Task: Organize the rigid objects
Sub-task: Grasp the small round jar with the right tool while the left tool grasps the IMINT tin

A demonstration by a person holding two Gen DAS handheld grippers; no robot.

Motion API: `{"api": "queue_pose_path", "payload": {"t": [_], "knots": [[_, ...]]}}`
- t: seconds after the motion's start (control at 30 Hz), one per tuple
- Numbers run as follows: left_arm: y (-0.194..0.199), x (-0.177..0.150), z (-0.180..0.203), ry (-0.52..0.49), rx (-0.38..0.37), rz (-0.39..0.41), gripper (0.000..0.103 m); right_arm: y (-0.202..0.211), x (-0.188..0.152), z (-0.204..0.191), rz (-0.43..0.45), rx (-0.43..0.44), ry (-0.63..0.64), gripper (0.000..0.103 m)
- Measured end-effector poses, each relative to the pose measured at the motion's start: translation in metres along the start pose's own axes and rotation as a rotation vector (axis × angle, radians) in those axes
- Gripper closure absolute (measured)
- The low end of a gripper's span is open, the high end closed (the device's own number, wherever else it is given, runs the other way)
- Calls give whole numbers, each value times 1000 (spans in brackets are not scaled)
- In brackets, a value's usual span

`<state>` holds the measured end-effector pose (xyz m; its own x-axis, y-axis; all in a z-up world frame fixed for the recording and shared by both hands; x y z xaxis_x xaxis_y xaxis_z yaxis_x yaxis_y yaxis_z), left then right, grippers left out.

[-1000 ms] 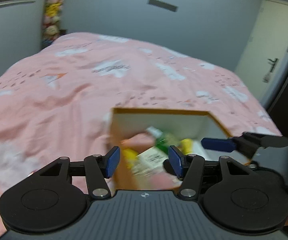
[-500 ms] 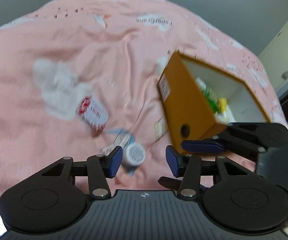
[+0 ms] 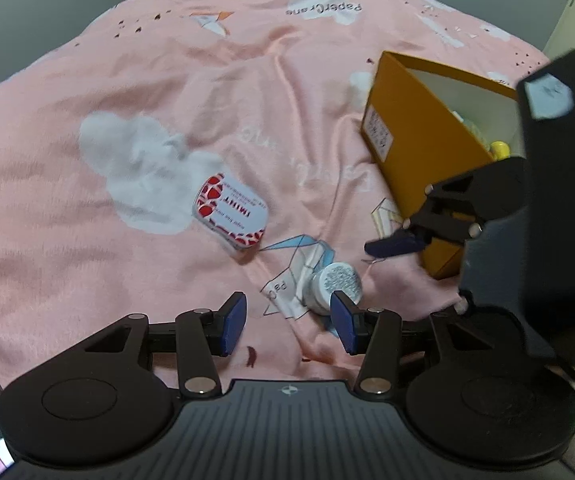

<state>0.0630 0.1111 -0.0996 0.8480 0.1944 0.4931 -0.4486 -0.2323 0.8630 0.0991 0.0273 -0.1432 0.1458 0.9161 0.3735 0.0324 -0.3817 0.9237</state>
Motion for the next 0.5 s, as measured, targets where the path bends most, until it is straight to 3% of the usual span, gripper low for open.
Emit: {"api": "queue_pose_path", "payload": {"t": [0.27,0.37,0.5], "knots": [[-7,2,-2,7,-7,-16,47,-30,5,18,-51,19,-40,51],[-7,2,-2,9,-14,-20,47,-37,3,23,-62,55,-80,62],[-9,2,-1,12,-18,-24,47,-42,1,26,-60,75,-114,62]]}}
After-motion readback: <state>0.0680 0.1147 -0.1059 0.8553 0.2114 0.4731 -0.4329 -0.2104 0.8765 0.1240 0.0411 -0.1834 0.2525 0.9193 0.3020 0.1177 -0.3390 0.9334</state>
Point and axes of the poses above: each gripper's, at about its wrist camera, not at the fingertips, and y roughly against the way its jaws point, z to its right, x to its top, the point moved 5 cm from there along -y, roughly the way its jaws point, and after that the axes turned 15 degrees about x, right-handed, at the moved point
